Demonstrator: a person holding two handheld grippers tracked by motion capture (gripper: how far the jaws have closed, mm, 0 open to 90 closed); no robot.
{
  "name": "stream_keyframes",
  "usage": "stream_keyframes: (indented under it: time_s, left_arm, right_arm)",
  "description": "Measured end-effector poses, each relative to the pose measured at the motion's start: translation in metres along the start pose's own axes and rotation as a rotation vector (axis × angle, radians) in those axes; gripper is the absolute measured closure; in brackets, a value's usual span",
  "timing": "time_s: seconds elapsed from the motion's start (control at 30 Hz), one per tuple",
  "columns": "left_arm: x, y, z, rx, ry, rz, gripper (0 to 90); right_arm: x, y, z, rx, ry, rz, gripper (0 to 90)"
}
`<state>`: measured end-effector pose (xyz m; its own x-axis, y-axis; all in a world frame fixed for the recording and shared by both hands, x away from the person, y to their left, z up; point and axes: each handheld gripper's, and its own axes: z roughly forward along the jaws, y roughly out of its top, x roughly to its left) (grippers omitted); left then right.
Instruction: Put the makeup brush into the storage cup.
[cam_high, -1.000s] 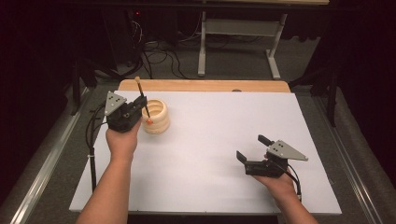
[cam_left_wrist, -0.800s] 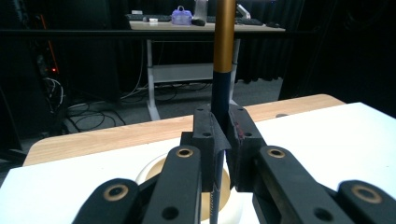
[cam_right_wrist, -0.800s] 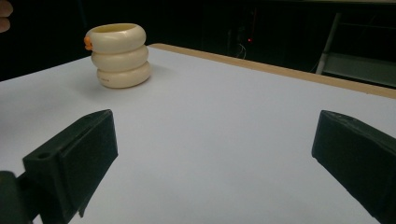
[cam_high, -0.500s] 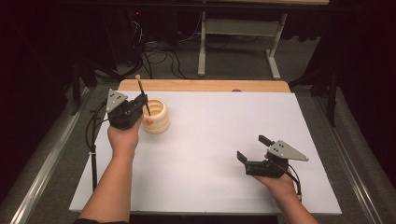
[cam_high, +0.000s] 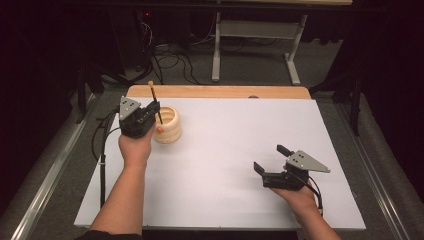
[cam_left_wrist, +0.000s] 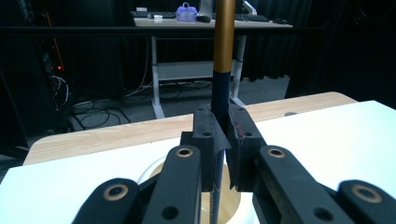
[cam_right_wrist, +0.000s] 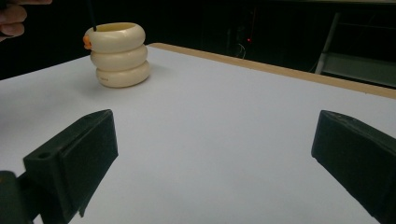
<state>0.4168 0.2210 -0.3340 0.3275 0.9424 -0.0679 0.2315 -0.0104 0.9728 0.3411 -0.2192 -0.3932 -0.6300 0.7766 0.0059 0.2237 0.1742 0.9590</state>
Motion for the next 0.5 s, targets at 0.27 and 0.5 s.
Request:
stream_keyframes:
  time_s: [0.27, 0.5]
  left_arm:
    - [0.0, -0.004, 0.005, 0.019, 0.003, 0.004, 83.6]
    - [0.005, -0.013, 0.008, 0.041, 0.014, -0.009, 83.6]
  right_arm:
    - [0.0, 0.0, 0.0, 0.0, 0.001, -0.001, 1.7]
    - [0.0, 0.0, 0.0, 0.002, 0.004, 0.001, 1.8]
